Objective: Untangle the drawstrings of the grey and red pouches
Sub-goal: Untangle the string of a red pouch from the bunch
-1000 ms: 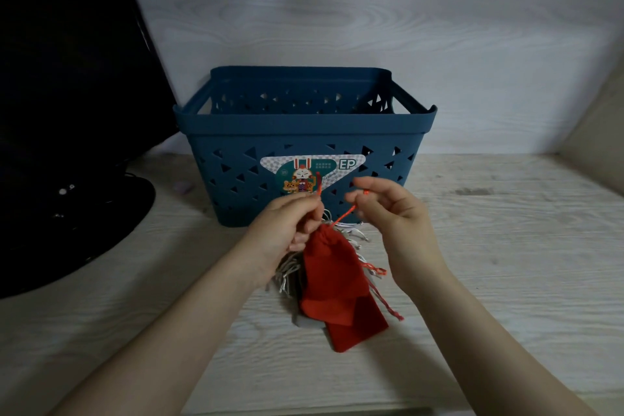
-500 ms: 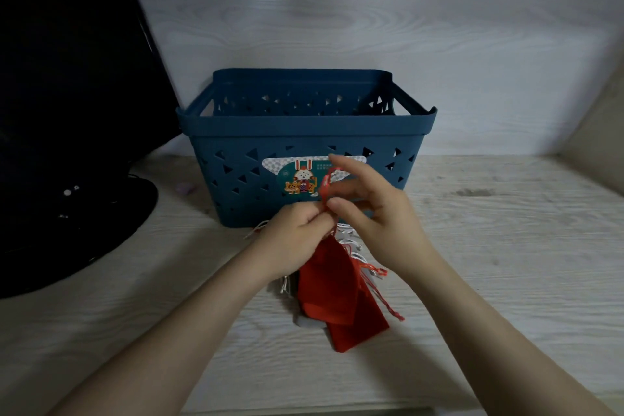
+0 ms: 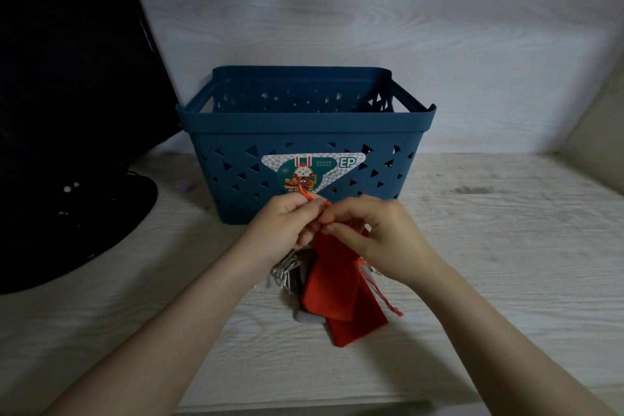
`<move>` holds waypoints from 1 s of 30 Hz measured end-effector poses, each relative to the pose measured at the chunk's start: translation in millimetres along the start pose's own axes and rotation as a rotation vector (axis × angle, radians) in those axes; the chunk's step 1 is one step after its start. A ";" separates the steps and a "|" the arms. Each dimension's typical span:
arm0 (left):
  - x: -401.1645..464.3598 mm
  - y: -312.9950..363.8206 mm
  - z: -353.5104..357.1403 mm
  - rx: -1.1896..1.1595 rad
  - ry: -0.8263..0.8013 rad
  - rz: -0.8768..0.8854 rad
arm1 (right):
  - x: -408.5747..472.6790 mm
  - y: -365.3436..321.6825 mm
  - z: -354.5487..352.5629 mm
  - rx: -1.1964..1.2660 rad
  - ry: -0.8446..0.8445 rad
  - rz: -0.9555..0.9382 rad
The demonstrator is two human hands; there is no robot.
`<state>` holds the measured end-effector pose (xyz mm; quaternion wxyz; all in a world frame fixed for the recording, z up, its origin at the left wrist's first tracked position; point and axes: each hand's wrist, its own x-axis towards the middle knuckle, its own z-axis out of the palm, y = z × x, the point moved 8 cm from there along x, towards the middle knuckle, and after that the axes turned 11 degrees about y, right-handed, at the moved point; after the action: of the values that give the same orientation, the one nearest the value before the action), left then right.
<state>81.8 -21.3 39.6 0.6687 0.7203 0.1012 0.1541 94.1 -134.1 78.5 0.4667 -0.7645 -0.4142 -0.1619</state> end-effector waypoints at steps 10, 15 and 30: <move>-1.3 9.8 3.1 -0.040 -0.128 0.044 | 3.1 27.6 1.8 0.279 0.051 0.345; 2.4 9.8 -1.2 0.035 -0.090 0.068 | -1.0 28.1 3.0 0.322 0.085 0.338; -13.2 53.9 -5.5 0.545 0.249 0.778 | -5.6 26.6 8.0 0.565 0.067 0.516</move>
<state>64.3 -25.4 92.4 0.3316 0.8296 -0.0595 0.4452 110.5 -135.9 55.5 0.6976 -0.6791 -0.2213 0.0566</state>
